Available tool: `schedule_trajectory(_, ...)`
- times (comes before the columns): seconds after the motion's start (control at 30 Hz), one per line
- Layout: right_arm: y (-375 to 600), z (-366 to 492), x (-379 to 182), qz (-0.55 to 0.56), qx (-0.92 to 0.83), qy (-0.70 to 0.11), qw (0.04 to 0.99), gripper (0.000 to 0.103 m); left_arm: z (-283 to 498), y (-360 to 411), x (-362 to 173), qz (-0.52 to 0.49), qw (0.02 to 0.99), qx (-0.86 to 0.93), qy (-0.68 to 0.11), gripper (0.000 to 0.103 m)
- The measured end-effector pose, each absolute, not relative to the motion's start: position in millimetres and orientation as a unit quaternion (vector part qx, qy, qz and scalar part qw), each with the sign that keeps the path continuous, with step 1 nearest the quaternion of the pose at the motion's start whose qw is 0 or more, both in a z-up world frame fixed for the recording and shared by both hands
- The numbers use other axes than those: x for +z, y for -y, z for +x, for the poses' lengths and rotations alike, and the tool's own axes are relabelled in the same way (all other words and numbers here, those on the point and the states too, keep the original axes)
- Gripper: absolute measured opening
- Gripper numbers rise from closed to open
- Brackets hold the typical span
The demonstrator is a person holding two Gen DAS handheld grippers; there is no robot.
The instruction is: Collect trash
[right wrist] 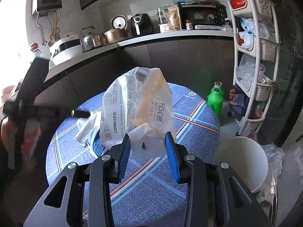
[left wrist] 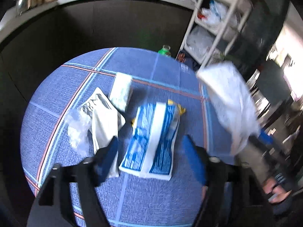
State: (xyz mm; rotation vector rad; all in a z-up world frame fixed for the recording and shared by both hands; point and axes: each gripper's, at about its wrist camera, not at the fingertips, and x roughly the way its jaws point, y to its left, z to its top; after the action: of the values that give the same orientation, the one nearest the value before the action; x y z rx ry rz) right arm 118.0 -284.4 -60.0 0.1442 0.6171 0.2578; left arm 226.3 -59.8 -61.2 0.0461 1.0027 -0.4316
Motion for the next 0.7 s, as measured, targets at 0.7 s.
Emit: schedule_trajectory(0.7,291,122,-74,0.086,0.117,-0.321,0.936,0.035,223,119,-123,0.167,0.846,-0.159,-0.48,0.077)
